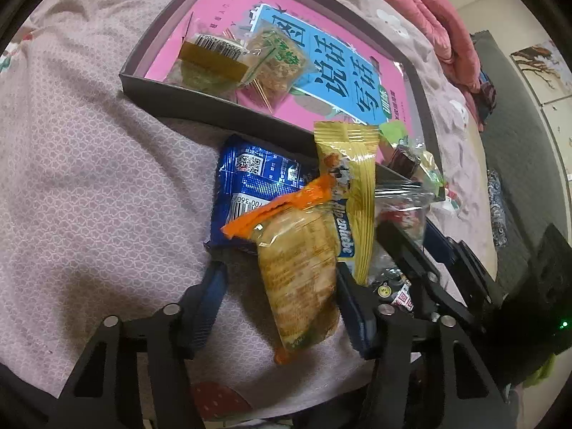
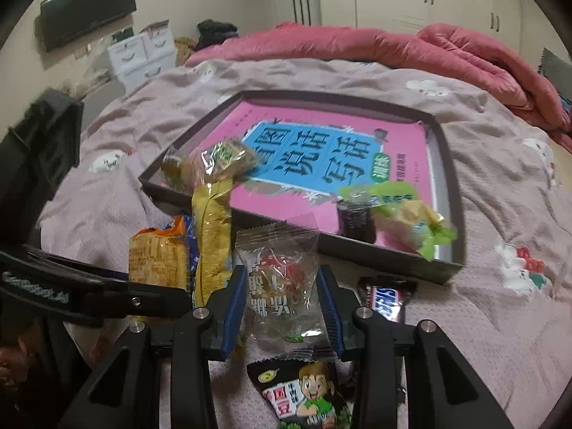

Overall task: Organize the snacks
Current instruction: 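Grasp the yellow cracker bag with left gripper while right gripper grasps the clear candy bag, then lift and carry the cracker bag with left gripper while right gripper carries candy bag to tray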

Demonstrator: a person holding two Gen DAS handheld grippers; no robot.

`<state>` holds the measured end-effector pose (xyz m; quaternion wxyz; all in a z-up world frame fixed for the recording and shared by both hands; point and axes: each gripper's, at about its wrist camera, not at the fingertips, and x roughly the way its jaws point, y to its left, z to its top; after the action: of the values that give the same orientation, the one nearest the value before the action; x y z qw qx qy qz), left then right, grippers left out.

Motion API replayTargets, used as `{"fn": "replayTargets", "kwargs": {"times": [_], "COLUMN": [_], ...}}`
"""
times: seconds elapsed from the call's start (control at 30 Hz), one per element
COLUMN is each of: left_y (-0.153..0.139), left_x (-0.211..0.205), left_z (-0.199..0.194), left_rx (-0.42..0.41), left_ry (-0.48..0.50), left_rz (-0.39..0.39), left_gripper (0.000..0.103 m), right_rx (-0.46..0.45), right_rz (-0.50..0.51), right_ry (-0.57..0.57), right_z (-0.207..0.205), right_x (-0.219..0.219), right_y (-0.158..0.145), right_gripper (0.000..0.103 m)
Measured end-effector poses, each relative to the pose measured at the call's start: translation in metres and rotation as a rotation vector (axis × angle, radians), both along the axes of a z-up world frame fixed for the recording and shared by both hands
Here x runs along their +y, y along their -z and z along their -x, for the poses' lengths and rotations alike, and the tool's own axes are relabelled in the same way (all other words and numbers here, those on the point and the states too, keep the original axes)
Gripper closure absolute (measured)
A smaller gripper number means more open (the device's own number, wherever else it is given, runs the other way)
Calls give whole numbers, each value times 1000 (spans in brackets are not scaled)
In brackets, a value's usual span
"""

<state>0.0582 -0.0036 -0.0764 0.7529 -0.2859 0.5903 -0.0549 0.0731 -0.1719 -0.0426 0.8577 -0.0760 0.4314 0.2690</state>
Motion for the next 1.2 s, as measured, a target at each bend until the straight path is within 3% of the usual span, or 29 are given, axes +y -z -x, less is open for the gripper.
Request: {"fn": "replayTargets", "kwargs": {"times": [0.03, 0.1, 0.47, 1.2], "left_y": [0, 1, -7, -53], "left_x": [0, -1, 4, 12], "left_z": [0, 0, 10, 10], "left_rx": [-1, -1, -21, -180], "left_ry": [6, 20, 31, 26], "left_rz": [13, 24, 26, -81], "left_gripper": [58, 64, 68, 70], "right_rx": [-3, -7, -16, -88], "right_rz": [-6, -25, -58, -121], "right_ry": [6, 24, 78, 103], "right_z": [0, 3, 5, 11], "right_x": [-1, -3, -14, -21], "right_y": [-2, -5, -13, -34], "right_gripper": [63, 64, 64, 64]}}
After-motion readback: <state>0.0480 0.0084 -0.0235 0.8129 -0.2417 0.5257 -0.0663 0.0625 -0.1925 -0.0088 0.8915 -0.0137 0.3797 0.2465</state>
